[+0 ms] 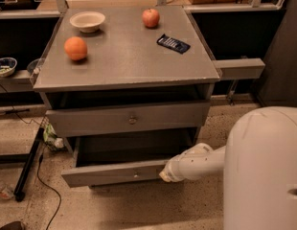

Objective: Close middle drawer

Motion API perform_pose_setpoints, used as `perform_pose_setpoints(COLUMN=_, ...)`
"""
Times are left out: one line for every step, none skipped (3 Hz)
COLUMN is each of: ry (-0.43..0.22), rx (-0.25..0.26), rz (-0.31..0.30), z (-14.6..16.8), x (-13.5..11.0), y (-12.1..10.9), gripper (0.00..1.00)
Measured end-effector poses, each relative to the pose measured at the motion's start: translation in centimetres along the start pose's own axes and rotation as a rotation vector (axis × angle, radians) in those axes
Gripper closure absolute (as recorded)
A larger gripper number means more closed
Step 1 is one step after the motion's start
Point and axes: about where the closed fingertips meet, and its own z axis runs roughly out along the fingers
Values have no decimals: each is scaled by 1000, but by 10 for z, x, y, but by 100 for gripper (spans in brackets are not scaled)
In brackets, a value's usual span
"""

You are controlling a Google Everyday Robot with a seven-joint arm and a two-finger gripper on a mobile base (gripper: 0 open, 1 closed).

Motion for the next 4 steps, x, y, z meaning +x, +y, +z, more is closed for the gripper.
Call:
perform_pose_setpoints(ry=0, rx=0, rz=0, z=0, x=0, y=0, gripper=85)
perform_pose_setpoints(ry=0, rx=0, rz=0, z=0, x=0, y=0, gripper=62)
perform_pose_setpoints(ry=0, rx=0, rz=0, z=0, x=0, y=0, gripper=38)
perform_pose_setpoints(ry=0, rx=0, rz=0, z=0, x=0, y=0, gripper=15)
